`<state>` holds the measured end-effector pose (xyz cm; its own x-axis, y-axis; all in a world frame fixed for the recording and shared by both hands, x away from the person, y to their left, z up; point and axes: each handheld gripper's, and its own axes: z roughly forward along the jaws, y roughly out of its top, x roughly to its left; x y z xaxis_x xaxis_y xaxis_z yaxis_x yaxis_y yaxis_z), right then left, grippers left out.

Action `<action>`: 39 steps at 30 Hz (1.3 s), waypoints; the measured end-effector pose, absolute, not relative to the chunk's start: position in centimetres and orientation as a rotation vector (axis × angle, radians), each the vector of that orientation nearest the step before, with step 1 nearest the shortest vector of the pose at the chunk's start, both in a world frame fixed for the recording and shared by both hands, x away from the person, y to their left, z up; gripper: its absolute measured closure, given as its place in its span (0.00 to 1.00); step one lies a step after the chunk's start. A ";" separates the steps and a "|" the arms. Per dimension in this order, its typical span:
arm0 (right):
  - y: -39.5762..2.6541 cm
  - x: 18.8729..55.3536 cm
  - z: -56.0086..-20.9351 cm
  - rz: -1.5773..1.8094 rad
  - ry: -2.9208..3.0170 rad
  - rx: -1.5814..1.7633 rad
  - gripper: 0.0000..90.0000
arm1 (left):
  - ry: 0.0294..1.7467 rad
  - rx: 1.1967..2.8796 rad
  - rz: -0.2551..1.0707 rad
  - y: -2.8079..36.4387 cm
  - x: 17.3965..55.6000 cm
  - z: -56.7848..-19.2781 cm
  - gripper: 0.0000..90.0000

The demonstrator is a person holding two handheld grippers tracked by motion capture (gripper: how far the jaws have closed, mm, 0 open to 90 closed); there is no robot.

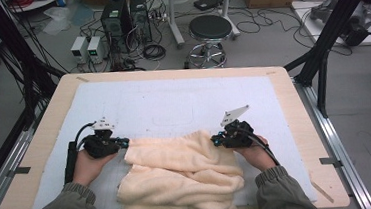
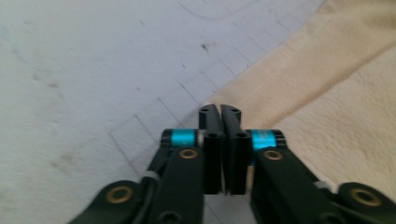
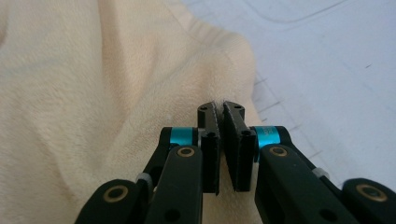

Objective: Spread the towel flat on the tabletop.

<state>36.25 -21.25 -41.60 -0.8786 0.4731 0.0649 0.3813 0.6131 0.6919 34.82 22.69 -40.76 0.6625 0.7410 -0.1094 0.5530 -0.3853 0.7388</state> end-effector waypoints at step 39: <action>-22.7 37.8 -35.3 1.162 2.460 0.839 0.49 | 0.895 2.005 0.457 21.3 35.9 -36.8 0.61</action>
<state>37.81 -22.66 -35.32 -0.7872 0.6166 -0.0156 0.3796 0.5043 0.7756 35.90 21.29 -36.83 0.6740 0.7385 -0.0168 0.4196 -0.3640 0.8316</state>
